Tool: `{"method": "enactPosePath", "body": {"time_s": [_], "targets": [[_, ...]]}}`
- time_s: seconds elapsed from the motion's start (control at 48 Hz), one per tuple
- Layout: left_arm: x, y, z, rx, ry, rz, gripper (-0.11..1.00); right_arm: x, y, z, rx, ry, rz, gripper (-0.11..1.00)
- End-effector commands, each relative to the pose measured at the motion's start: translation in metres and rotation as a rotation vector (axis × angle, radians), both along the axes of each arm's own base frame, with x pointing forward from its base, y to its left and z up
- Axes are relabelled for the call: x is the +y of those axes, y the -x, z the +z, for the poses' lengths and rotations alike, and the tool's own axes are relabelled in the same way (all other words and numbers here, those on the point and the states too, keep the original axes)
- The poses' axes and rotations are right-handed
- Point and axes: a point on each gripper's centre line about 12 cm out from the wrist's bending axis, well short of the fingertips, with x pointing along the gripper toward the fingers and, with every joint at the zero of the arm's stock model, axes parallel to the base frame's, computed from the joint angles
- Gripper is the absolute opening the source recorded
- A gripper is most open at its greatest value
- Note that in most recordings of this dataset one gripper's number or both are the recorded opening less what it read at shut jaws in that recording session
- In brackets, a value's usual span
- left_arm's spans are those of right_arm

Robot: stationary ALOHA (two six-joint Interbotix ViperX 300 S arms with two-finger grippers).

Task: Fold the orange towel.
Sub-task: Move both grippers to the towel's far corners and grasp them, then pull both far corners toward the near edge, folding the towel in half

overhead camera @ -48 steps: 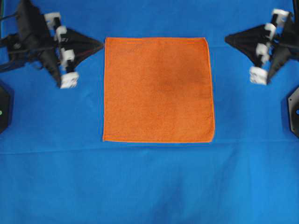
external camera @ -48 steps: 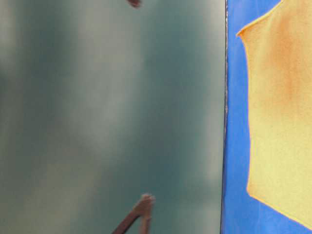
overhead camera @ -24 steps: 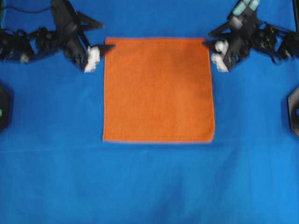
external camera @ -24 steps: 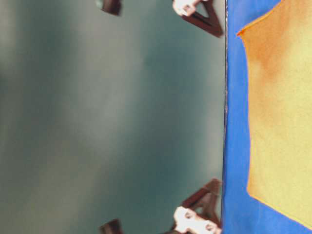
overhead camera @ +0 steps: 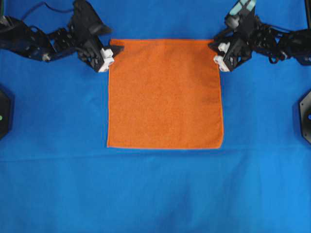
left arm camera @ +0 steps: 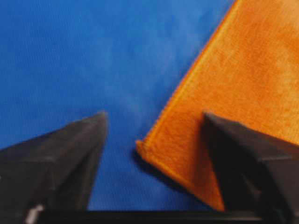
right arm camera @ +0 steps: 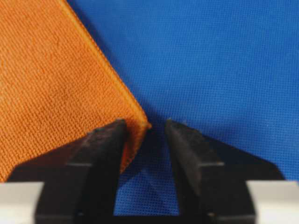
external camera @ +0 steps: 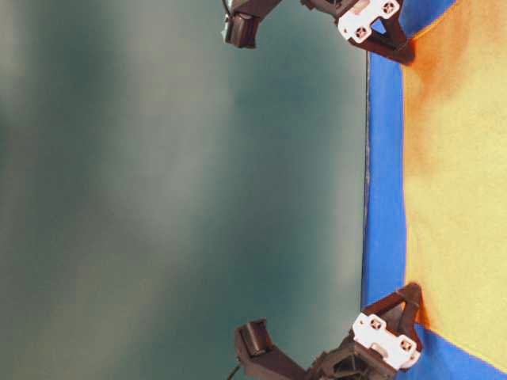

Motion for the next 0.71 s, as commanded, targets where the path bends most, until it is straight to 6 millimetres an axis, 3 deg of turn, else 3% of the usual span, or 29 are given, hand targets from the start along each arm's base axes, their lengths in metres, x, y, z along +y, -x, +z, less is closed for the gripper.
{"method": "enactPosePath", "body": {"time_s": [0.0, 0.146, 0.291, 0.479, 0.687], "targets": [[0.005, -0.005, 0.003, 0.001, -0.008, -0.001, 0.63, -0.004, -0.004, 0.007, -0.022, 0.019, -0.001, 0.38], [0.001, -0.008, 0.003, 0.012, -0.026, -0.029, 0.29, -0.004, -0.003, 0.007, -0.024, 0.021, 0.000, 0.03], [-0.005, -0.010, 0.002, 0.027, -0.038, -0.061, 0.02, -0.004, -0.004, 0.008, -0.025, 0.023, 0.002, 0.01], [-0.009, -0.008, 0.006, 0.025, -0.033, -0.063, 0.01, -0.005, -0.005, 0.009, -0.029, 0.026, 0.002, 0.01], [-0.011, -0.010, 0.031, -0.006, -0.050, -0.071, 0.01, -0.005, -0.005, 0.022, -0.057, 0.040, -0.002, 0.01]]}}
